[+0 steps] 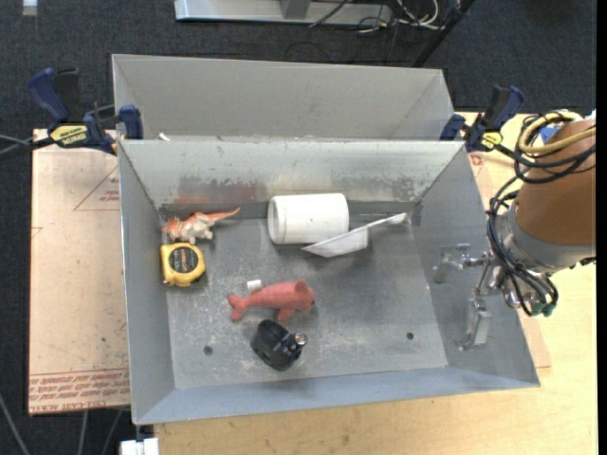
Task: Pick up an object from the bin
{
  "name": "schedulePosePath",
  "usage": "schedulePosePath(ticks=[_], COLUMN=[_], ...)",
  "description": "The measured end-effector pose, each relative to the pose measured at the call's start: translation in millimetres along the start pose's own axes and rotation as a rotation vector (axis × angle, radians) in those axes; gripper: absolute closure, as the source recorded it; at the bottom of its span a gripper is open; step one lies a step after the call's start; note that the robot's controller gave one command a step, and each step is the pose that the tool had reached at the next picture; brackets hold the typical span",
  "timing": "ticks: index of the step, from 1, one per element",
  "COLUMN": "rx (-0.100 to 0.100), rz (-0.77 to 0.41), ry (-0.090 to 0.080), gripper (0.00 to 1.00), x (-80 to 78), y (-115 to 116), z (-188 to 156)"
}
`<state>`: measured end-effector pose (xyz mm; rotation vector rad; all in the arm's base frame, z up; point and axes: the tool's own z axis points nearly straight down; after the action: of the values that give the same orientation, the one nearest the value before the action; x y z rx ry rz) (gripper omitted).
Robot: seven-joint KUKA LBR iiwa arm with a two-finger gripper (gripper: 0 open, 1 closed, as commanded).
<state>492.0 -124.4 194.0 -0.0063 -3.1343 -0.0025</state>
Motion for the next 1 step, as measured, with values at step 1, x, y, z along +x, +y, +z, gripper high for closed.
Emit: schedulePosePath(ticks=[1], rx=[0.001], rz=[-0.003], ry=[-0.008], gripper=[0.00], x=[-1.6], y=[0.6], z=[-4.3])
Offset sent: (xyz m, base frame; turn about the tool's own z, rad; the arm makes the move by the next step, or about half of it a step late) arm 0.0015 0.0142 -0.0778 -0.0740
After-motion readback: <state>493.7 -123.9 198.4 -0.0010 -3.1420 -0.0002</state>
